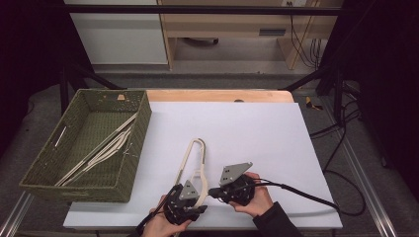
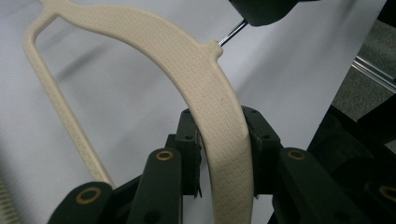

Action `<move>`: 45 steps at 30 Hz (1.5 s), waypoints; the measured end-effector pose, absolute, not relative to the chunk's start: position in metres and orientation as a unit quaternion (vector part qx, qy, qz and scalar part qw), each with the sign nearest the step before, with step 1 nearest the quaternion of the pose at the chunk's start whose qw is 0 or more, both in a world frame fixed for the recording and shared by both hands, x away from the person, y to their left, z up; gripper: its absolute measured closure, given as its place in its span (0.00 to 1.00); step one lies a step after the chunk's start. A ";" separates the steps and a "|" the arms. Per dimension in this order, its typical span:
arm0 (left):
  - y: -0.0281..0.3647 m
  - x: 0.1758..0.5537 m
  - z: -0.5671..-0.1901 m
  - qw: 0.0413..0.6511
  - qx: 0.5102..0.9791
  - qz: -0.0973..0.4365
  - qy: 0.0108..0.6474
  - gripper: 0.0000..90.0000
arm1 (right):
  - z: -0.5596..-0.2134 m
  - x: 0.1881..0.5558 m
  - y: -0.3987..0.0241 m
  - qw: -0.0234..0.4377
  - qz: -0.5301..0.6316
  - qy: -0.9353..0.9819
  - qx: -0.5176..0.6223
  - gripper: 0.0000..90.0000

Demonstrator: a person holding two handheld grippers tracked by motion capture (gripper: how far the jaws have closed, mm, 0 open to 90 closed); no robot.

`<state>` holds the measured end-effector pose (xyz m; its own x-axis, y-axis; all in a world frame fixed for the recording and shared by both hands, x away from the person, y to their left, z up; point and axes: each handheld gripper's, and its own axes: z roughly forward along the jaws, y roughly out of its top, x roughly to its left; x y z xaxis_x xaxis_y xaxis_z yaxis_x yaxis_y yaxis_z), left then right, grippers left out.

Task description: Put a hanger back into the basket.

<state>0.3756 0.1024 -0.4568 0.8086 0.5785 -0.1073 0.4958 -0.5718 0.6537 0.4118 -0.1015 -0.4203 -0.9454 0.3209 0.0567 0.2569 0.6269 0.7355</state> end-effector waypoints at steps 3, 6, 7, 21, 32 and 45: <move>0.104 0.373 -0.454 0.350 0.882 0.071 0.306 0.79 | -0.414 0.410 -0.105 0.043 0.421 0.892 0.159 0.92; 0.106 0.372 -0.450 0.350 0.880 0.079 0.310 0.79 | -0.398 0.406 -0.116 0.066 0.455 0.873 0.164 0.84; 0.107 0.372 -0.449 0.350 0.880 0.081 0.311 0.79 | -0.393 0.404 -0.121 0.078 0.467 0.865 0.169 0.81; 0.140 0.366 -0.419 0.371 0.849 0.131 0.352 0.84 | -0.375 0.414 -0.192 0.151 0.543 0.767 0.307 0.35; 0.181 0.375 -0.402 0.377 0.821 0.156 0.399 0.89 | -0.387 0.422 -0.206 0.162 0.536 0.755 0.340 0.26; 0.196 0.379 -0.396 0.390 0.809 0.153 0.412 0.95 | -0.399 0.428 -0.215 0.160 0.517 0.756 0.367 0.21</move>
